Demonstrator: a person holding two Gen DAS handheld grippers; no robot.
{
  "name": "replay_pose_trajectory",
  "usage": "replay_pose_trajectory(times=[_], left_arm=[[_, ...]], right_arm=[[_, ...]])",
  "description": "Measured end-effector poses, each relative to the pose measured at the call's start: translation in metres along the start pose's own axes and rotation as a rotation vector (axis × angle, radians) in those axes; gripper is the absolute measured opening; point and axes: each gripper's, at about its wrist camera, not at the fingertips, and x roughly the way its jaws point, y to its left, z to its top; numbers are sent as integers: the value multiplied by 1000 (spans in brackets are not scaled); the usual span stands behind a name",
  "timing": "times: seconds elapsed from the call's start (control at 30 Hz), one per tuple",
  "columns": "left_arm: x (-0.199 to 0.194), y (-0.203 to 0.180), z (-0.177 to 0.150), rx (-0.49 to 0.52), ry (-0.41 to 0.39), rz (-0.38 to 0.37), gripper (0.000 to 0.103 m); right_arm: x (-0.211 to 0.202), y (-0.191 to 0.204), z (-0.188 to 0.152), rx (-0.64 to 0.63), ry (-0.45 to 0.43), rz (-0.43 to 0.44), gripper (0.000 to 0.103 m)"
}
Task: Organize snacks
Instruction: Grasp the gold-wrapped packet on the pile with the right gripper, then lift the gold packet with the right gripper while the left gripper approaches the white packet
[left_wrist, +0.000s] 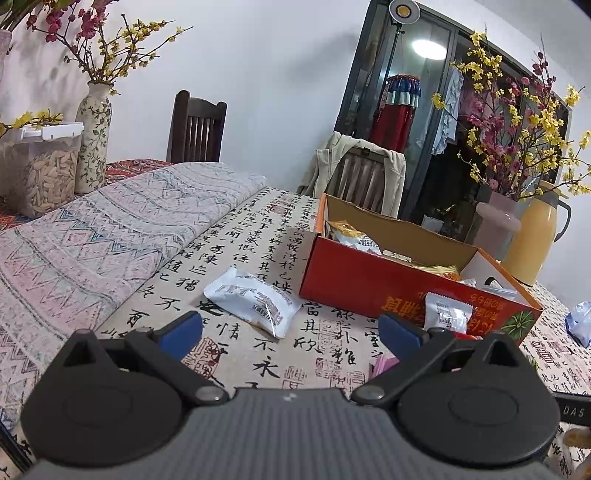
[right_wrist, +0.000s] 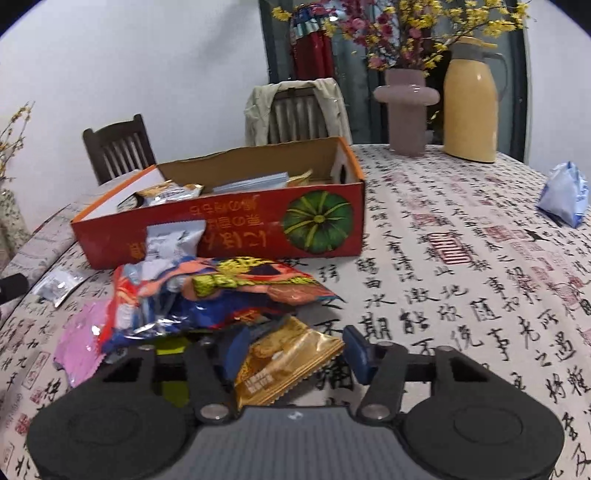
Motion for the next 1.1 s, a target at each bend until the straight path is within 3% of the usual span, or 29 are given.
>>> replay_pose_trajectory(times=[0.17,0.33,0.47,0.6,0.83,0.93,1.03,1.1], left_arm=[[0,0,0,-4,-1,2,103],[0,1,0,-5,-1,3,103],[0,1,0,-5,-2,4,103],[0,1,0,-7,-2,4,103],[0,2,0,-8,-1,6,103],[1,2,0,-10,1,8,103],[1,2,1,-11,1,8,103],[1,2,1,-11,2,8,103]], right_arm=[[-7,1,-7,-58,-8,-28,50],[-18,-20,-10,-29,-17,-69,52],[-33,-23,-11,-47,-44,-68,65],[-39,-16,-12,-130,-51,-59,88],[-19,-12,-13,-240,21,-73,88],[-9,-16,-8,-218,34,-82,103],[-1,-32,-3,-90,73,-25,103],[-1,-32,-4,-95,73,-35,103]])
